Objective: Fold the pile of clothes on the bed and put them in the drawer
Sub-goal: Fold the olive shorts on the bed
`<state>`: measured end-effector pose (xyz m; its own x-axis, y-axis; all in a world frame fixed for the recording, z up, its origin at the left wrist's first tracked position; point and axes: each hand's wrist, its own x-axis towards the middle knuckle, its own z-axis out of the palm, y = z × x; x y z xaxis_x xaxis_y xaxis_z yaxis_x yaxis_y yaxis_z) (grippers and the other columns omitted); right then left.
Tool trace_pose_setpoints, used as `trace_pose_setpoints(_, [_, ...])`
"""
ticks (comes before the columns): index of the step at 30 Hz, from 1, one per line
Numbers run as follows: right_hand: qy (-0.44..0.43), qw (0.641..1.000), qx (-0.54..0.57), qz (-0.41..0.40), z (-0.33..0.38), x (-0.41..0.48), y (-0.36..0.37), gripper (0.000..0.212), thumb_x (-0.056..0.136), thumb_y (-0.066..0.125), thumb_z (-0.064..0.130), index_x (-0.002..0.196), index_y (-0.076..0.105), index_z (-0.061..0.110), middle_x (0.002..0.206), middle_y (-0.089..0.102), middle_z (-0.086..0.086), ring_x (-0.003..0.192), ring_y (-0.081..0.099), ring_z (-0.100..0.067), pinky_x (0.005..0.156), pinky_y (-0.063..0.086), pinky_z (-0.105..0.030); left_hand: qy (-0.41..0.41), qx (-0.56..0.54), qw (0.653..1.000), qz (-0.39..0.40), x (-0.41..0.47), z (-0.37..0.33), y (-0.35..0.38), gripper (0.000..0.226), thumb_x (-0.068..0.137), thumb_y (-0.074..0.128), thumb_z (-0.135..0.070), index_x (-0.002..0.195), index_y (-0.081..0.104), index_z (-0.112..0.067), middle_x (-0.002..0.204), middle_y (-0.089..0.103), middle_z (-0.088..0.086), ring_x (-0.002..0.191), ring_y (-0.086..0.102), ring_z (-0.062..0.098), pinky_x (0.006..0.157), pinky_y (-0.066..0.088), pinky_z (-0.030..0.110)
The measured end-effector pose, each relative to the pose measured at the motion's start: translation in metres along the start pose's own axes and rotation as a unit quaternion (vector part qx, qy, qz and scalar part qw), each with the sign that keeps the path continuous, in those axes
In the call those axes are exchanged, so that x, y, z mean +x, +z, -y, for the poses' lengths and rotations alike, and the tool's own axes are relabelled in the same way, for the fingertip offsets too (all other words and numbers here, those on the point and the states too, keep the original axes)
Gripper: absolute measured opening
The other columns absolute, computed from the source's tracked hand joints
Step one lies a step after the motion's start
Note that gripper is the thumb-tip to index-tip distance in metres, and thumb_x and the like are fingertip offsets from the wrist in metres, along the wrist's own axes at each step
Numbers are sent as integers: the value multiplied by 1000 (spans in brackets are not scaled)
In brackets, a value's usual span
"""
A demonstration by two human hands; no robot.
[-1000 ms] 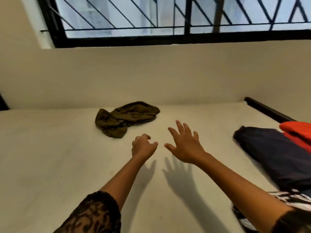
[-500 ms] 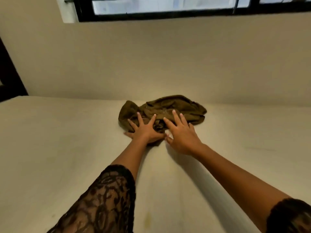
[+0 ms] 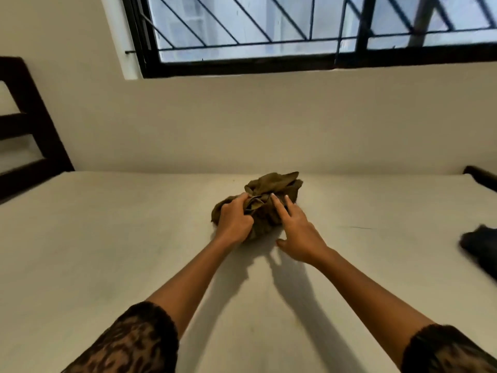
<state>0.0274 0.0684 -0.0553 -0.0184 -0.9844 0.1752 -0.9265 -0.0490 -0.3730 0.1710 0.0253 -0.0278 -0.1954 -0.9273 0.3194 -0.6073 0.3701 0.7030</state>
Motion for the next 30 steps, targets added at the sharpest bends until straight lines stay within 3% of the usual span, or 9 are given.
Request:
trace_pose_setpoints(4, [-34,982,152,-111,23,-76,-42,104,81,65,6,145,-5,48,147,33,-6,131,39,-28,101,42,-50,48,-10,998,39,-82,-47,-58,38,83,46,11,99,57,-21,89,60,1,85,57,22,73,52,34])
trace_pose_setpoints(6, [-12,981,132,-138,28,-110,-59,100,80,62,1,146,2,45,151,25,-7,135,30,-28,104,39,-50,77,-12,994,77,-124,-67,-78,38,85,47,11,98,57,-23,91,59,1,86,56,20,69,49,25])
trace_pose_setpoints(9, [-2,999,24,-40,34,-172,-79,75,80,66,6,142,34,32,156,12,-5,143,12,-29,110,30,-49,103,-5,982,158,-192,-83,-103,43,83,50,11,102,59,-27,105,60,3,96,55,20,72,45,20])
trace_pose_setpoints(12, [-51,995,-64,50,30,-217,-77,21,85,61,19,106,63,22,124,55,-4,122,45,-29,92,42,-36,132,61,960,241,-240,-72,-109,67,80,54,11,117,49,-44,125,54,2,113,52,22,88,49,31])
trace_pose_setpoints(19, [-28,954,-273,120,5,-325,-63,38,84,62,43,117,58,22,116,63,-5,107,58,-25,85,42,-31,158,224,917,288,-339,-14,-99,101,85,53,6,136,-13,-51,154,21,-2,136,32,18,106,36,26])
trace_pose_setpoints(23, [62,926,-327,179,-9,-358,-68,45,81,63,47,117,56,22,118,61,-5,107,59,-24,82,44,-30,161,313,891,286,-363,4,-107,80,85,58,-50,144,4,-45,146,30,-9,126,31,11,102,27,22])
trace_pose_setpoints(25, [130,917,-245,286,-12,-365,-77,53,76,71,43,121,53,22,122,58,-2,108,56,-19,85,44,-27,113,310,894,302,-365,4,-112,96,60,32,-93,142,28,-43,140,39,-14,119,35,5,98,26,23])
trace_pose_setpoints(27, [175,922,-71,338,-10,-364,-89,63,70,76,45,123,51,23,121,56,3,107,54,-14,89,46,-23,81,248,937,233,-364,0,-113,112,44,5,-101,129,47,-42,127,50,-18,110,40,2,92,28,24])
trace_pose_setpoints(30, [127,970,127,165,1,-351,-90,65,61,67,61,114,55,25,106,59,9,99,58,-10,81,50,-19,106,195,972,82,-354,-1,-103,103,52,3,-98,109,62,-36,109,59,-19,102,48,4,88,32,27])
